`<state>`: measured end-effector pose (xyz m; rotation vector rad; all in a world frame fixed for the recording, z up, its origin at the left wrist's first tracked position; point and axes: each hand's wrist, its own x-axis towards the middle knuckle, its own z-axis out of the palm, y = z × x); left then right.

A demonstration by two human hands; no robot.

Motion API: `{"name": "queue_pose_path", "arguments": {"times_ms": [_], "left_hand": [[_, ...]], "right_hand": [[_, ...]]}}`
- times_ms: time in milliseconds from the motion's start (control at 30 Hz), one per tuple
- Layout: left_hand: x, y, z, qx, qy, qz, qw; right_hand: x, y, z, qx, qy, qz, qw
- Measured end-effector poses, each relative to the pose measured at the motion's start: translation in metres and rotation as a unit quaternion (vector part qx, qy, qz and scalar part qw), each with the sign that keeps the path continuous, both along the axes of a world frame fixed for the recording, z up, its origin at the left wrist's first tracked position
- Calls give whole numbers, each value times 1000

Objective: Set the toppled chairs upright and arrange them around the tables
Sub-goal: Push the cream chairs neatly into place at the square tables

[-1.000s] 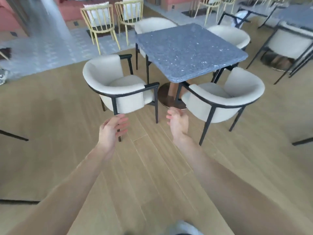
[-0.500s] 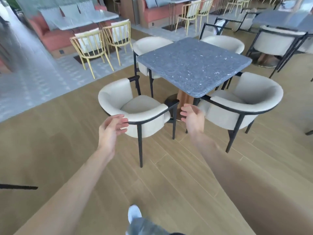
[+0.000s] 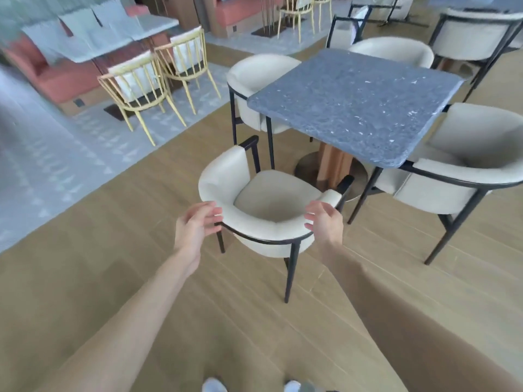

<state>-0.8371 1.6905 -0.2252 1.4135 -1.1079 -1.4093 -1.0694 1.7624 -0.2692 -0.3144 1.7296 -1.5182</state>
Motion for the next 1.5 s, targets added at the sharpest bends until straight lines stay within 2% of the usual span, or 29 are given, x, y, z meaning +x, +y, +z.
{"name": "queue_pose_path", "arguments": {"times_ms": [267, 533, 733, 833, 967, 1267, 1367, 1500], "left_hand": [[21, -142, -61, 94, 9, -109, 990], [61, -235, -92, 183, -16, -177, 967], [58, -287, -118, 257, -3, -190, 948], [49, -304, -130, 290, 15, -188, 938], [48, -316, -145, 339, -2, -191, 921], [35, -349, -194, 390, -57, -226, 891], [33, -350, -211, 413, -101, -203, 882], [39, -355, -234, 420, -126, -190, 878]], "right_hand": [[50, -60, -18, 26, 15, -152, 988], [137, -99, -51, 62, -89, -264, 958], [155, -148, -83, 53, -182, -316, 930], [152, -177, -105, 44, -236, -332, 912], [154, -204, -140, 86, -304, -347, 883], [178, -238, -180, 141, -353, -387, 840], [183, -246, -193, 138, -374, -412, 819], [182, -250, -202, 134, -394, -398, 818]]}}
